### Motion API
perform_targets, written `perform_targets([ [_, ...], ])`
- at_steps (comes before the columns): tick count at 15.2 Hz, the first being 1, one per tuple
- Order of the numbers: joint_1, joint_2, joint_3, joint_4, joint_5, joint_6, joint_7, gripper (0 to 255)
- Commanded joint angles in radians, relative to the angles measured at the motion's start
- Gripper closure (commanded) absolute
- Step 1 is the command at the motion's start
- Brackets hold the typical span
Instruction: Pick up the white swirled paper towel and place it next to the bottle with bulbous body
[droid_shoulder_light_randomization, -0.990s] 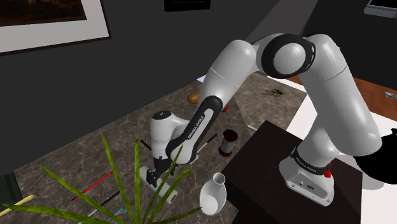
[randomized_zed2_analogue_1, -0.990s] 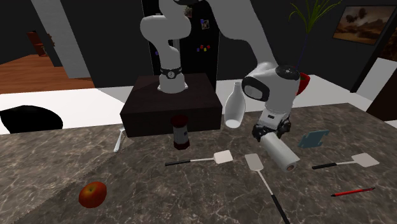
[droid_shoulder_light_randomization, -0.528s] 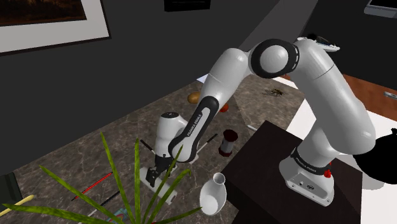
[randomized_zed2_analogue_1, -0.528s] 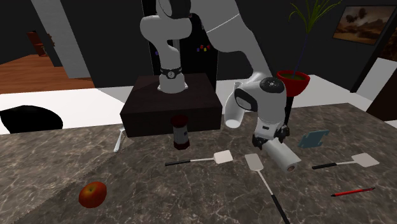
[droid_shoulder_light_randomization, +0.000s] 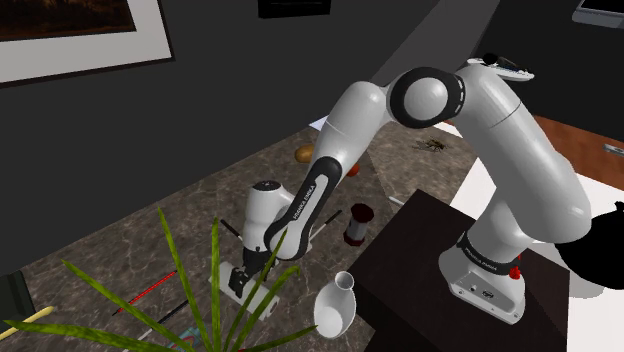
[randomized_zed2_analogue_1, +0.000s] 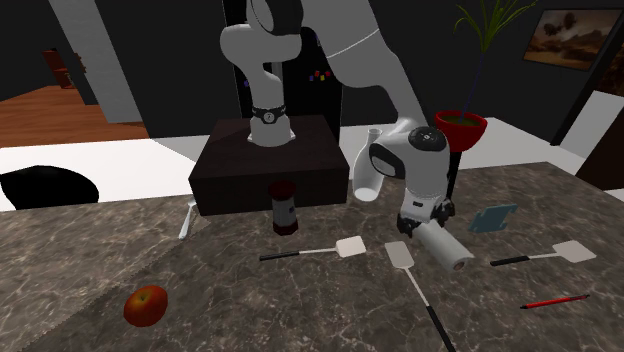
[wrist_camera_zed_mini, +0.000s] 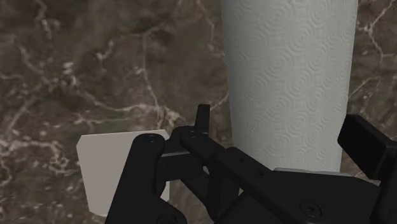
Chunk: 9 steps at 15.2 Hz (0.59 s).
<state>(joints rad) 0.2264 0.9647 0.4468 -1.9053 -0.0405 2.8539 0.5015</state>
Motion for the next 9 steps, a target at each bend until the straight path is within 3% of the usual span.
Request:
perform_targets([
  [1,-0.001,0.0,-0.002,-0.001,0.0,0.0,0.0,0],
  [2,-0.001,0.001,-0.002,-0.002,0.0,0.001,0.0,255],
  [9,0.002,-0.01,0.001,-0.012,0.002,0.003,0.006,255],
])
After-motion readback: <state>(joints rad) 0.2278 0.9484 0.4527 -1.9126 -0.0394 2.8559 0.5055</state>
